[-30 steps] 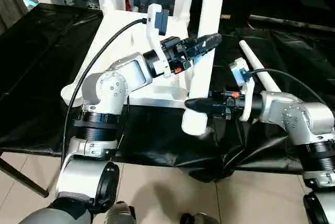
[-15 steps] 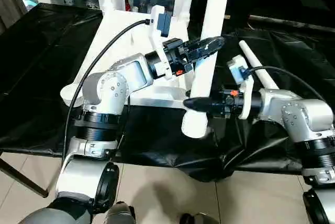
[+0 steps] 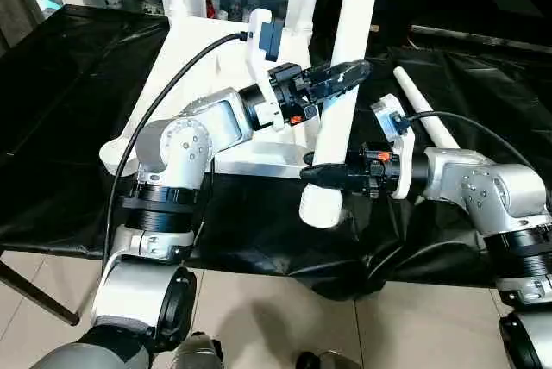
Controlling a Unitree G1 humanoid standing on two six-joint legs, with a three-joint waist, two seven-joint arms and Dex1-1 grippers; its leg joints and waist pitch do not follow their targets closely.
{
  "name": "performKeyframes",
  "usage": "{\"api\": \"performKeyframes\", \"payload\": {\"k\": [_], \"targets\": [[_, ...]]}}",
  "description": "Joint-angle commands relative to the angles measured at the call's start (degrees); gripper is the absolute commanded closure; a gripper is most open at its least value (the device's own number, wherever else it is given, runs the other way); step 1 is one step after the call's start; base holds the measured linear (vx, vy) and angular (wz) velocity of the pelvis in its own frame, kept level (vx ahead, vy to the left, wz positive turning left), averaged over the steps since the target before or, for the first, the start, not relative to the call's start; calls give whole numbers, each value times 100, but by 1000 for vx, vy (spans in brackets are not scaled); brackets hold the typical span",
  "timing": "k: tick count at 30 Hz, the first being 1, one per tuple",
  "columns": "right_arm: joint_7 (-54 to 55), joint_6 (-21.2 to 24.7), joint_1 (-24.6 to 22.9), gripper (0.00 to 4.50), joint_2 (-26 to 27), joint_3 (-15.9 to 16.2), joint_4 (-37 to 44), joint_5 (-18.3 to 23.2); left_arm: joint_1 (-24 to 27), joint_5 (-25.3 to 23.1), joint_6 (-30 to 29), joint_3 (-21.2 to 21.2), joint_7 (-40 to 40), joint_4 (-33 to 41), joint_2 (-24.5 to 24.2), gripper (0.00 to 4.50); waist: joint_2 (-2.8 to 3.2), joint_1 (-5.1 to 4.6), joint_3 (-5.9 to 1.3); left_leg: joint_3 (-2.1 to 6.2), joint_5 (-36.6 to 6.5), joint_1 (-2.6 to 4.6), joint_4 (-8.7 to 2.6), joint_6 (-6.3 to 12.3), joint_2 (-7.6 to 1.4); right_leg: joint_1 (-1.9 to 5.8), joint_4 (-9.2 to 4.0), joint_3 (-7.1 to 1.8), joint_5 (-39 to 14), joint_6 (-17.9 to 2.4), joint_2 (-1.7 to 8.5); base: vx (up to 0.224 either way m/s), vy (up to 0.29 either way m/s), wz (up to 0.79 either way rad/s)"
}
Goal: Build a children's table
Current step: Pick table leg
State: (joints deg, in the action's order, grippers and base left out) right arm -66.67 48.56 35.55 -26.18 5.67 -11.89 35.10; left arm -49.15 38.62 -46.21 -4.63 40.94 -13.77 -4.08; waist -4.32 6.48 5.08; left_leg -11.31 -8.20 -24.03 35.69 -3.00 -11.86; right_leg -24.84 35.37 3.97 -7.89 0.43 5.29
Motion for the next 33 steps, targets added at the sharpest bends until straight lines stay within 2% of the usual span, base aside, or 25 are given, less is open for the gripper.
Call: {"api": "performKeyframes", "payload": {"k": [1, 4, 6, 11, 16, 17, 21, 23, 24, 25, 26, 27, 28, 29, 30, 31, 33], "targets": [[6, 31, -28, 189, -83, -6, -17, -64, -169, 104, -25, 35, 59, 152, 23, 270, -71, -1, -568, 78, -1350, 201, -389, -160, -117, 308, -481, -166, -2321, -674, 286, 0, 0, 0], [-7, 45, -43, 199, -87, 0, -18, -56, -185, 108, -22, 15, 52, 143, 20, 270, -67, 1, -570, 79, -1361, 209, -389, -166, -121, 303, -482, -168, -2323, -675, 287, 0, 0, 0], [-8, 44, -45, 230, -86, 1, -26, -58, -190, 107, -18, 11, 52, 137, 21, 270, -75, 2, -570, 77, -1336, 200, -388, -158, -118, 310, -479, -168, -2304, -673, 287, 0, 0, 0], [-14, 56, -28, 255, -79, -1, -66, -55, -232, 105, 11, -28, 40, 90, 18, 270, -81, 1, -570, 78, -1331, 195, -386, -157, -117, 312, -481, -166, -2343, -657, 291, 0, 0, 0], [-3, 14, -25, 260, -51, -15, -115, -68, -246, 49, 120, -120, -128, 7, 52, 270, -88, 2, -572, 78, -1337, 202, -390, -163, -123, 304, -478, -167, -2326, -653, 289, 0, 0, 0], [-1, 13, -25, 261, -50, -16, -115, -67, -245, 53, 117, -122, -127, 6, 53, 200, -86, 1, -573, 79, -1337, 199, -390, -168, -122, 305, -476, -168, -2302, -658, 288, 0, 0, 0], [117, -47, -106, 261, 55, -141, -86, -3, -69, 249, -40, -116, 70, 188, 52, 198, -120, -1, -581, 85, -1410, 204, -393, -214, -120, 301, -480, -158, -2339, -651, 292, 0, 0, 0], [179, -59, -166, 261, 129, -234, -56, 72, 31, 163, 225, -149, -62, 272, 151, 170, -156, 0, -583, 93, -1467, 205, -400, -230, -131, 292, -484, -152, -2371, -643, 297, 0, 0, 0], [199, -59, -197, 261, 154, -263, -35, 101, 64, 112, 362, -183, -159, 278, 207, 170, -164, 5, -580, 97, -1475, 202, -408, -229, -136, 300, -491, -152, -2370, -633, 299, 0, 0, 0], [255, -80, -234, 261, 221, -340, -8, 158, 94, 42, 628, -289, -313, 223, 295, 159, -163, 15, -582, 94, -1486, 207, -407, -231, -138, 291, -498, -157, -2321, -634, 304, 0, 0, 0], [257, -80, -235, 261, 223, -342, -7, 160, 94, 40, 635, -291, -317, 222, 297, 154, -162, 19, -586, 97, -1499, 202, -410, -238, -136, 296, -502, -155, -2329, -624, 304, 0, 0, 0], [358, -107, -262, 261, 349, -518, 41, 300, 42, 546, 940, -881, -454, 110, 582, 154, -170, 20, -586, 95, -1556, 200, -411, -260, -132, 298, -505, -149, -2345, -638, 305, 0, 0, 0], [473, -146, -262, 261, 446, -652, 33, 374, -3, 777, 1251, -1246, -597, 16, 740, 154, -174, 27, -591, 96, -1569, 195, -399, -267, -124, 307, -504, -141, -2356, -665, 319, 0, 0, 0], [479, -148, -262, 261, 451, -659, 33, 378, -5, 787, 1267, -1263, -605, 11, 748, 154, -176, 26, -591, 101, -1598, 181, -402, -271, -118, 311, -515, -135, -2345, -686, 319, 0, 0, 0], [778, -379, -282, 261, 622, -860, 10, 363, -14, 777, 1777, -1605, -893, -77, 827, 154, -113, 35, -589, 113, -1717, 212, -406, -284, -120, 282, -533, -134, -2422, -632, 315, 0, 0, 0], [882, -460, -289, 261, 657, -896, 6, 321, 6, 738, 1847, -1638, -962, -62, 814, 154, -137, 11, -589, 118, -1768, 209, -416, -304, -127, 276, -543, -131, -2455, -573, 302, 0, 0, 0], [974, -523, -297, 261, 689, -928, 6, 281, 26, 709, 1898, -1659, -1022, -40, 803, 154, -133, -3, -589, 131, -1856, 222, -429, -337, -119, 282, -556, -114, -2635, -412, 291, 0, 0, 0]]}}
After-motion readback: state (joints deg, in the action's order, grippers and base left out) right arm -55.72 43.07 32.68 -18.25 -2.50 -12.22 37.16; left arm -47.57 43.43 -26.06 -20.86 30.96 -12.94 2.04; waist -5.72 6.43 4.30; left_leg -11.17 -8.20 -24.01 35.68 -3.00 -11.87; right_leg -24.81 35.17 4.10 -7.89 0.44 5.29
